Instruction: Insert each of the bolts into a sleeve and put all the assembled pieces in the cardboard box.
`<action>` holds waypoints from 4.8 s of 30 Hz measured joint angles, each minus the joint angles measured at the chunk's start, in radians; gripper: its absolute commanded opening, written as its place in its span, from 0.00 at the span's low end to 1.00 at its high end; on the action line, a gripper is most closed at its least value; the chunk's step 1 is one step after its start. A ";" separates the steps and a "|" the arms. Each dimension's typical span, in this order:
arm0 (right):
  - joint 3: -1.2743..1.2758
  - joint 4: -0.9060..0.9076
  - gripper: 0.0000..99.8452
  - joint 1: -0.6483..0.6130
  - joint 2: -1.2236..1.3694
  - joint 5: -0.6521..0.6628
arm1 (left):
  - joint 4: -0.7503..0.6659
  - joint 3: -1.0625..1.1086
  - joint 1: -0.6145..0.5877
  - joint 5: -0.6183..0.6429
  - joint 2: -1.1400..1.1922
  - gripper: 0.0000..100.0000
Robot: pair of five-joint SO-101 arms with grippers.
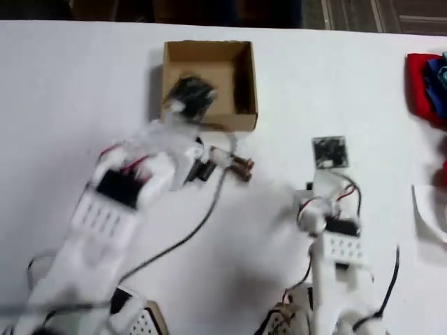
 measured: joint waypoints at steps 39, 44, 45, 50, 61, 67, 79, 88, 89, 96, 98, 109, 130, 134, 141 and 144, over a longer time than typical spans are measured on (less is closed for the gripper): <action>0.318 -0.724 0.02 -0.436 -0.292 -0.299 | -0.546 0.160 0.109 0.535 0.031 0.03; 0.318 -0.724 0.02 -0.436 -0.292 -0.299 | -0.488 0.044 0.141 0.560 0.064 0.03; 0.318 -0.724 0.02 -0.436 -0.292 -0.299 | -0.471 0.025 0.152 0.565 0.069 0.03; 0.318 -0.724 0.02 -0.436 -0.292 -0.301 | -0.420 -0.015 0.203 0.574 0.089 0.03; 0.318 -0.724 0.02 -0.431 -0.292 -0.301 | -0.416 -0.014 0.219 0.575 0.183 0.03; 0.318 -0.724 0.02 -0.433 -0.290 -0.301 | -0.391 -0.025 0.221 0.574 0.213 0.03; 0.318 -0.723 0.02 -0.439 -0.292 -0.299 | -0.216 -0.051 0.290 0.299 0.238 0.03; 0.318 -0.720 0.02 -0.439 -0.293 -0.299 | -0.098 -0.161 0.267 0.272 0.238 0.20; 0.318 -0.720 0.02 -0.437 -0.293 -0.299 | -0.060 -0.201 0.262 0.272 0.236 0.21; 0.318 -0.720 0.02 -0.437 -0.295 -0.299 | 0.123 -0.388 0.195 0.272 0.236 0.21; 0.318 -0.718 0.02 -0.436 -0.292 -0.299 | 0.130 -0.390 0.189 0.272 0.236 0.21; 0.318 -0.624 0.02 -0.341 -0.296 -0.308 | 0.193 -0.344 -0.038 0.269 0.235 0.21; -1.531 0.364 0.02 -0.267 0.971 -0.440 | 0.247 0.028 -0.574 0.049 0.235 0.21; -2.065 0.499 0.02 -0.279 1.407 -0.454 | 0.288 0.028 -0.605 0.051 0.235 0.21; -2.837 0.646 0.02 -0.322 1.972 -0.400 | 0.313 0.061 -0.605 -0.043 0.235 0.21; -2.935 0.660 0.02 -0.367 2.094 -0.351 | 0.278 0.109 -0.605 -0.049 0.235 0.21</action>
